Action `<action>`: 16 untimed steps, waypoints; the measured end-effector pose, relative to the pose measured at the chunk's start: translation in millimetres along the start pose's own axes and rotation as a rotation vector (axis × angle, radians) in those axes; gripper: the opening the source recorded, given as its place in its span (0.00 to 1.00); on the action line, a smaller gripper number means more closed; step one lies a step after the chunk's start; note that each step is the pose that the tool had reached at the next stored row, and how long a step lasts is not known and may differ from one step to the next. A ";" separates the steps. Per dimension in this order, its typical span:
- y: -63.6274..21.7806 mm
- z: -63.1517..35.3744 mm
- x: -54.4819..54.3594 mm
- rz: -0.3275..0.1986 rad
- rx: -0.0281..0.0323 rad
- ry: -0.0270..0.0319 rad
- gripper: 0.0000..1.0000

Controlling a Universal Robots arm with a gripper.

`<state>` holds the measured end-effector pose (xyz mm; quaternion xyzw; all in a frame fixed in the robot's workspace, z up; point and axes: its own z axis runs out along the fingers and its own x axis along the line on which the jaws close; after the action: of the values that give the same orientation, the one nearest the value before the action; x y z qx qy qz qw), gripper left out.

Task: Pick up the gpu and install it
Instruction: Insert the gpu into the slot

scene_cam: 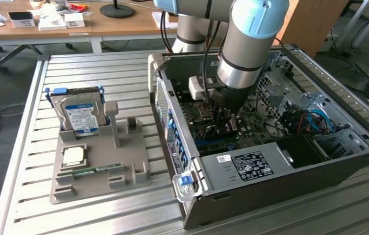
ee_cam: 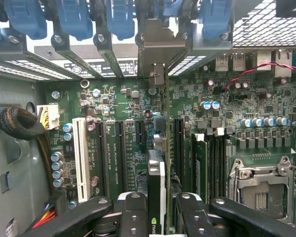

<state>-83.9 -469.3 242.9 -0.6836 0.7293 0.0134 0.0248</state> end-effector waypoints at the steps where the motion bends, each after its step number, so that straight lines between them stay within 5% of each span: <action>1: 0.0 0.1 0.0 0.000 0.0000 0.0001 0.27; 16: 0.0 -2.2 0.2 0.000 0.0001 -0.0004 0.27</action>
<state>-84.0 -469.5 245.1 -0.6836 0.7293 0.0135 0.0250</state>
